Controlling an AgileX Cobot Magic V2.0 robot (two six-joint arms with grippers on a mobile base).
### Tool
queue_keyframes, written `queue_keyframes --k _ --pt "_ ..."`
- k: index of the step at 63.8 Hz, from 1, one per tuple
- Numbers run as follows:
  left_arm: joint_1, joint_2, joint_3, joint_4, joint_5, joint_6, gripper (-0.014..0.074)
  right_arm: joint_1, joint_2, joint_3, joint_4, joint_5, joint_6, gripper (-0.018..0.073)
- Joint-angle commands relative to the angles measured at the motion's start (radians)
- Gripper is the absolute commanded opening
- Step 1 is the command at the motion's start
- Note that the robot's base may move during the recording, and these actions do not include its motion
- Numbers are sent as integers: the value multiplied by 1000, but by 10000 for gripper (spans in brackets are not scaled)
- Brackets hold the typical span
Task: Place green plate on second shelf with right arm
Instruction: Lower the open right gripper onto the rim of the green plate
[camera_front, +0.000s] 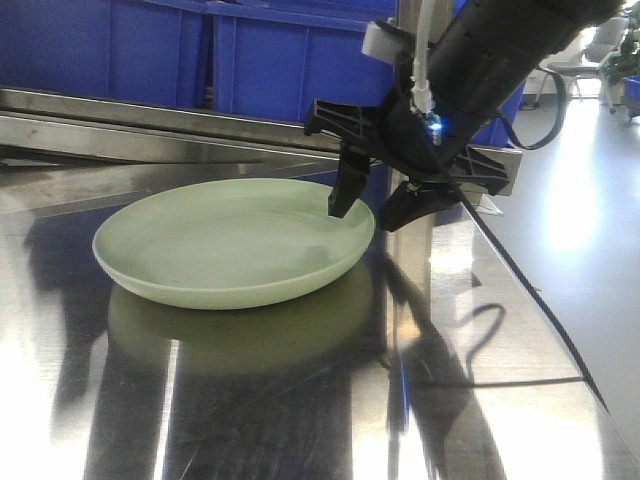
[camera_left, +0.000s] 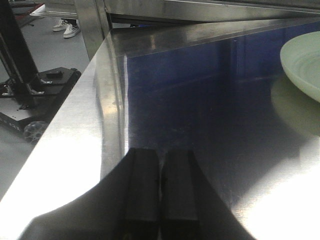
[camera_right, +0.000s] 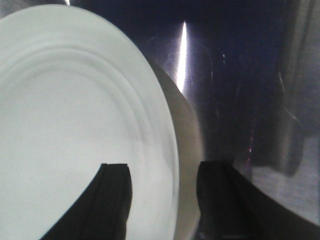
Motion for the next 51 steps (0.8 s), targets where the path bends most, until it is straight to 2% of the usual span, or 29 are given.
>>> queue_keyframes --k 1,37,42,51 --pt "-2 -20 42 4 -63 -5 125 2 -29 -51 18 -31 -13 433" --pt "-2 -20 42 4 -63 -5 125 2 22 -58 18 -32 -13 424" --pt "-2 -20 42 4 -63 -5 125 2 25 -58 18 -32 -13 370" --pt "-2 -20 42 4 -63 -5 125 2 25 -58 18 -33 -13 153"
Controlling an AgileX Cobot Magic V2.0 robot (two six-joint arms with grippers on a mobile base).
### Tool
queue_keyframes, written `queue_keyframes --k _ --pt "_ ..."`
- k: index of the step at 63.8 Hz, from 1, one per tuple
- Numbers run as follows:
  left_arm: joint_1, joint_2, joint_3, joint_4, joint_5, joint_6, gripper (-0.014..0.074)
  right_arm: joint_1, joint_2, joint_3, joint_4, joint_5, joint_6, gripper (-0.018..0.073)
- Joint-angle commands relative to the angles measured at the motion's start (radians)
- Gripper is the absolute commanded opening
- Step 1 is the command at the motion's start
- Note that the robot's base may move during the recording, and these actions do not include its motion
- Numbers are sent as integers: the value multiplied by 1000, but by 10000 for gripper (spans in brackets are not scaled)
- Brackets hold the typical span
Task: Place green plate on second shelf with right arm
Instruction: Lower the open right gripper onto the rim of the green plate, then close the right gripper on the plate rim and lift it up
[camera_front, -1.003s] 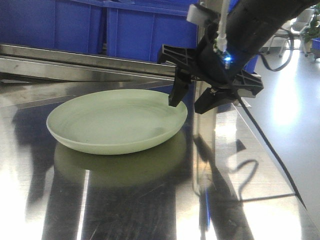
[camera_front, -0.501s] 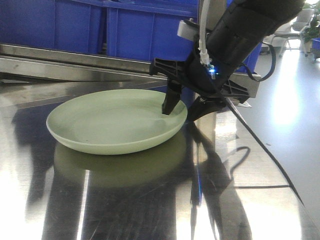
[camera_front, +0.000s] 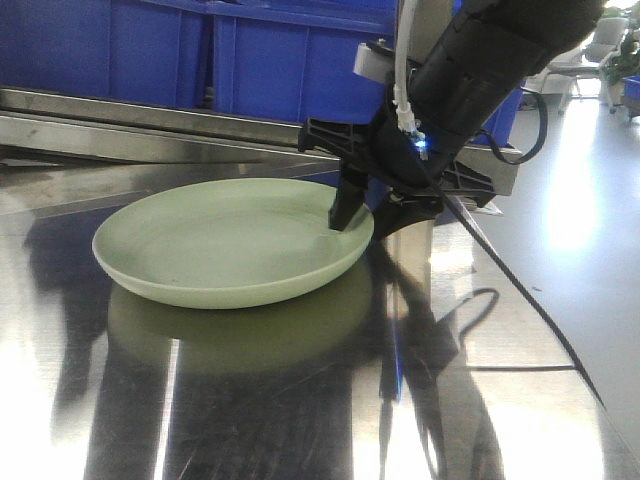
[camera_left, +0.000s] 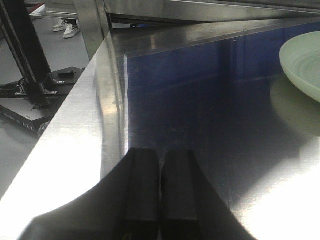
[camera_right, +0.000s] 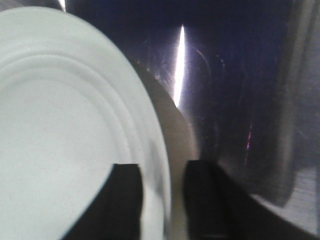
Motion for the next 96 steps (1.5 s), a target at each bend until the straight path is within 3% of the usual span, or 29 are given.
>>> queue_keyframes --k 1,6,36,58,87,96 --pt "-2 -20 42 4 -63 -5 125 2 -38 -24 13 -25 -11 130" --pt "-2 -20 42 4 -63 -5 125 2 -38 -24 13 -25 -12 38" --pt "-2 -20 42 4 -63 -5 125 2 -197 -24 1 -80 -12 55" --pt "-2 -20 42 4 -63 -5 125 -1 -394 -9 -108 -104 -14 55" --pt "-2 -20 42 4 -63 -5 125 -3 -723 294 -126 -309 -14 55" --pt "-2 -20 42 4 -63 -5 125 -37 -826 397 -126 -329 -14 55"
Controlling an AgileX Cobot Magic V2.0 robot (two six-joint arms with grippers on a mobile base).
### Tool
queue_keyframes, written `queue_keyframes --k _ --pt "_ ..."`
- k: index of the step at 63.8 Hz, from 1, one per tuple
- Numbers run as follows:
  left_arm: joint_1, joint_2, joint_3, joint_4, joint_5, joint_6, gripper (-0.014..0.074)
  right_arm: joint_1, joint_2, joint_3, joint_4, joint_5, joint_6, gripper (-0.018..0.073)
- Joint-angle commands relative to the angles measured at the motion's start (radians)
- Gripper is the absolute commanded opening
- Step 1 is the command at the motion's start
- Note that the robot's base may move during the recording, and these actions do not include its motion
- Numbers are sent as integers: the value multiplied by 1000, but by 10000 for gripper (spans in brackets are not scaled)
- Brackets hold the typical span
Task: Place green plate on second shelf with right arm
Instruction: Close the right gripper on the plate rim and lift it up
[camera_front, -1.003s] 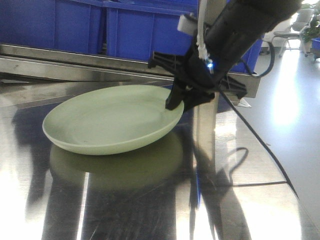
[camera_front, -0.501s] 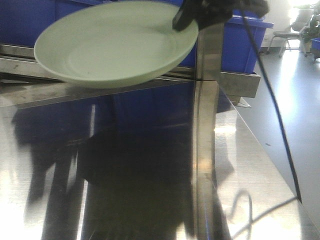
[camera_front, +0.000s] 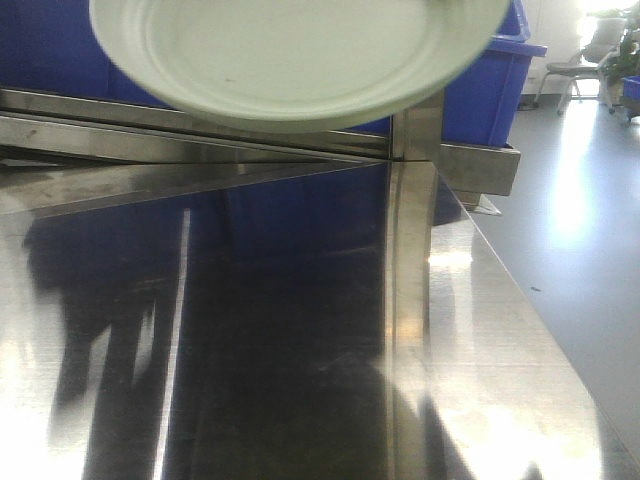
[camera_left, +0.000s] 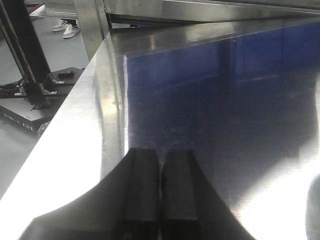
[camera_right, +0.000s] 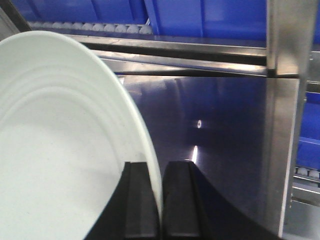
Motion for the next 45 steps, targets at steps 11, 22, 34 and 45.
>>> queue_keyframes --k 11,22,34,45 --pt "-2 -20 42 4 -63 -5 125 -102 -218 143 5 -119 0 55" --pt "-2 -20 42 4 -63 -5 125 -203 -381 278 5 -119 0 55" --pt "-2 -20 42 4 -63 -5 125 -289 -559 400 4 -107 -1 55" --pt "-2 -20 42 4 -63 -5 125 -339 -685 478 4 -73 -1 55"
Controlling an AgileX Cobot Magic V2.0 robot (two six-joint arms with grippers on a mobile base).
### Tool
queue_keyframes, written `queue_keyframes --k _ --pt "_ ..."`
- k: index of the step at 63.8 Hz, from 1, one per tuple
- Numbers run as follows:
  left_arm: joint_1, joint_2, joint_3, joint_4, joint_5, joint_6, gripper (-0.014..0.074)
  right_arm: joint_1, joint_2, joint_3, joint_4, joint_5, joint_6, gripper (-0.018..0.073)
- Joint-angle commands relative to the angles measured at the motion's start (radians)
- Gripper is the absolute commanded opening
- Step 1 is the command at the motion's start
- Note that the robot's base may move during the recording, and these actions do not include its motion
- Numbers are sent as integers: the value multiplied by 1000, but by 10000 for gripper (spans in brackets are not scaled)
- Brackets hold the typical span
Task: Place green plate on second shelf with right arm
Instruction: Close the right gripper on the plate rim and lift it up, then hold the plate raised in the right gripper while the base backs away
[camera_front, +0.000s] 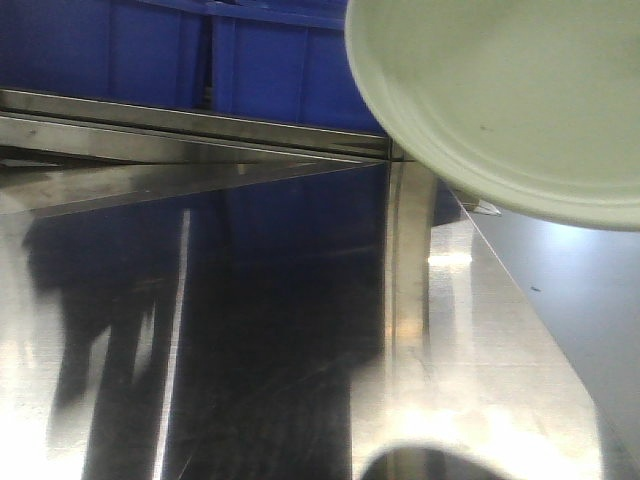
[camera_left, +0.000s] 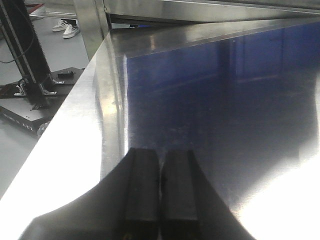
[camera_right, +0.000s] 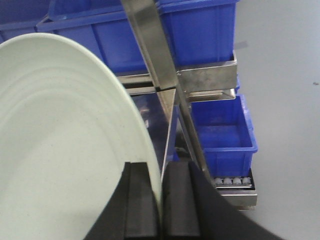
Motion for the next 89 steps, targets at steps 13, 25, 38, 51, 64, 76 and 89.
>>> queue_keyframes --k 13,25,38,51,64,76,89 --pt "-2 -20 42 4 -63 -5 125 -44 -176 57 4 -64 0 55" --pt "-2 -20 42 4 -63 -5 125 -44 -210 81 4 -64 0 55" --pt "-2 -20 42 4 -63 -5 125 -44 -210 85 4 -60 0 55" --pt "-2 -20 42 4 -63 -5 125 -44 -210 85 4 -43 0 55" --pt "-2 -20 42 4 -63 -5 125 -44 -210 85 4 -19 0 55" --pt "-2 -20 42 4 -63 -5 125 -44 -210 86 5 -19 0 55" --pt "-2 -20 42 4 -63 -5 125 -44 -210 86 7 -11 1 55"
